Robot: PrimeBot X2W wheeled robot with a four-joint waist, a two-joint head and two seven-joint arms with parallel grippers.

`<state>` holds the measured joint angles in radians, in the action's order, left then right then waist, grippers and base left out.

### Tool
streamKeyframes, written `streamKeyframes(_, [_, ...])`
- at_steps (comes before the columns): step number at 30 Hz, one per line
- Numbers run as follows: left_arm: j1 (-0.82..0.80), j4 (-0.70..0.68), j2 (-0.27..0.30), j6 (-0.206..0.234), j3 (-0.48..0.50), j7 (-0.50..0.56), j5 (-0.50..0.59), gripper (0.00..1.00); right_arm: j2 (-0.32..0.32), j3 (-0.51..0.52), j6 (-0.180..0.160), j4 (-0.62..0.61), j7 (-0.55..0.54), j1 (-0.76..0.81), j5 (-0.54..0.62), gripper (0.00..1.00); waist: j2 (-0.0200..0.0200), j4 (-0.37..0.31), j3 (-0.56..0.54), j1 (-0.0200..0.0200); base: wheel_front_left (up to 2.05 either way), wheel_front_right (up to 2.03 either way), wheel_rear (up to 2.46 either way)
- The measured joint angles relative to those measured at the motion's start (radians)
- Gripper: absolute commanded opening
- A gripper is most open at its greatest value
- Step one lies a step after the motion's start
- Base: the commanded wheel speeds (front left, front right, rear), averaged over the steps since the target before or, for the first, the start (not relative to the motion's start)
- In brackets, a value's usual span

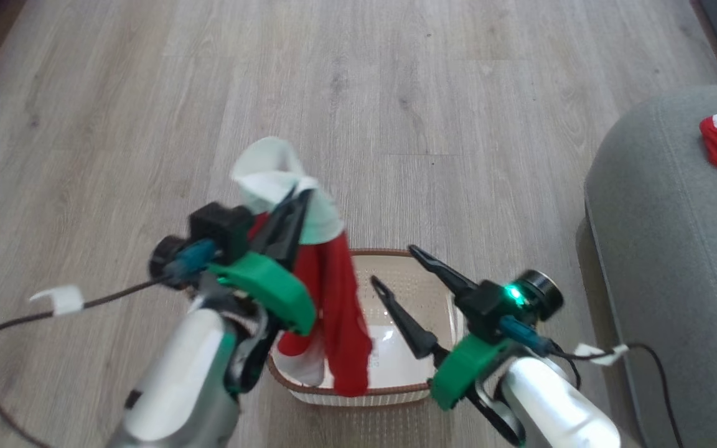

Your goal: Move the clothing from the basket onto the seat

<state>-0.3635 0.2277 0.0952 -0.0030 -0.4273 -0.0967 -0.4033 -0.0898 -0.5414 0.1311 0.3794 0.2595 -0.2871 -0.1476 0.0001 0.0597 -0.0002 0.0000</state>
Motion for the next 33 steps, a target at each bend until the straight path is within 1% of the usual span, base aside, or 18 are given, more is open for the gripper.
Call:
streamKeyframes(3, [-0.027, -0.009, -0.016, -0.004, -0.042, 0.014, 0.0, 0.0, -0.004, -0.043, 0.0, 0.019, 0.0, -0.048, -0.015, 1.0, 0.0, 0.007, 0.001, 0.0, 0.0, 0.0, 0.0])
streamKeyframes(6, [-0.05, -0.021, -0.029, -0.013, -0.087, 0.018, 0.0, 0.0, -0.005, -0.057, 0.0, 0.04, 0.0, -0.09, -0.021, 1.0, 0.0, 0.014, 0.003, 0.0001, 0.0, 0.0, 0.0])
streamKeyframes(11, [-0.069, -0.06, -0.038, -0.013, -0.17, 0.03, -0.002, 0.0, -0.006, -0.058, 0.0, 0.096, 0.0, -0.12, -0.022, 1.0, 0.0, 0.027, 0.003, 0.0, 0.0, 0.0, 0.0])
streamKeyframes(15, [-0.07, -0.092, -0.039, -0.011, -0.223, 0.048, -0.029, 0.0, -0.005, -0.019, 0.0, 0.136, 0.0, -0.12, -0.001, 1.0, 0.0, 0.033, 0.007, 0.0, 0.0, 0.0, 0.0])
streamKeyframes(16, [-0.07, -0.1, -0.039, -0.011, -0.229, 0.052, -0.037, 0.0, -0.005, -0.013, 0.0, 0.143, 0.0, -0.121, 0.0, 0.28, 0.0, 0.033, 0.008, 0.0, 0.0, 0.0, 0.0])
streamKeyframes(17, [-0.07, -0.106, -0.039, -0.01, -0.234, 0.053, -0.043, 0.0, -0.005, -0.011, 0.0, 0.148, 0.0, -0.121, 0.0, 0.28, 0.0, 0.033, 0.008, 0.0, 0.0, 0.0, 0.0])
streamKeyframes(18, [-0.07, -0.113, -0.039, -0.005, -0.239, 0.053, -0.048, 0.0, -0.003, -0.01, 0.0, 0.148, 0.0, -0.121, -0.002, 0.0, 0.0, 0.033, 0.009, 0.0, 0.0, 0.0, 0.0])
streamKeyframes(22, [-0.069, -0.117, -0.039, 0.007, -0.248, 0.053, -0.068, 0.0, 0.0, -0.011, 0.0, 0.149, 0.0, -0.122, -0.009, 0.0, 0.0, 0.028, 0.012, 0.0, 0.0, 0.0, 0.0])
streamKeyframes(23, [-0.069, -0.116, -0.039, 0.007, -0.248, 0.053, -0.074, 0.02, 0.0, -0.011, 0.0, 0.149, 0.0, -0.122, -0.014, 0.0, 0.0, 0.026, 0.012, 0.0, 0.0, 0.0, 0.0])
streamKeyframes(25, [-0.069, -0.113, -0.039, 0.007, -0.247, 0.052, -0.077, 0.38, -0.003, -0.009, 0.0, 0.148, 0.0, -0.122, -0.023, 0.0, 0.0, 0.02, 0.013, 0.0, 0.0, 0.0, 0.0])
streamKeyframes(26, [-0.068, -0.109, -0.039, 0.008, -0.246, 0.051, -0.09, 0.54, -0.005, -0.007, 0.0, 0.146, 0.0, -0.122, -0.029, 0.0, 0.0, 0.017, 0.014, 0.0, 0.0, 0.0, 0.0])
streamKeyframes(27, [-0.068, -0.102, -0.039, 0.011, -0.246, 0.051, -0.089, 0.96, -0.008, 0.0, 0.0, 0.142, 0.0, -0.122, -0.034, 0.0, 0.0, 0.013, 0.016, 0.0, 0.0, 0.0, 0.0])
streamKeyframes(28, [-0.068, -0.093, -0.039, 0.015, -0.246, 0.043, -0.089, 1.0, -0.011, 0.009, 0.0, 0.136, 0.0, -0.122, -0.038, 0.0, 0.0, 0.009, 0.018, 0.0, 0.0, 0.0, 0.0])
streamKeyframes(33, [-0.068, -0.024, -0.027, 0.018, -0.232, -0.01, -0.079, 1.0, -0.047, 0.054, 0.0, 0.093, 0.0, -0.126, -0.05, 0.0, 0.0, -0.028, 0.03, 0.0, 0.0, 0.0, 0.0])
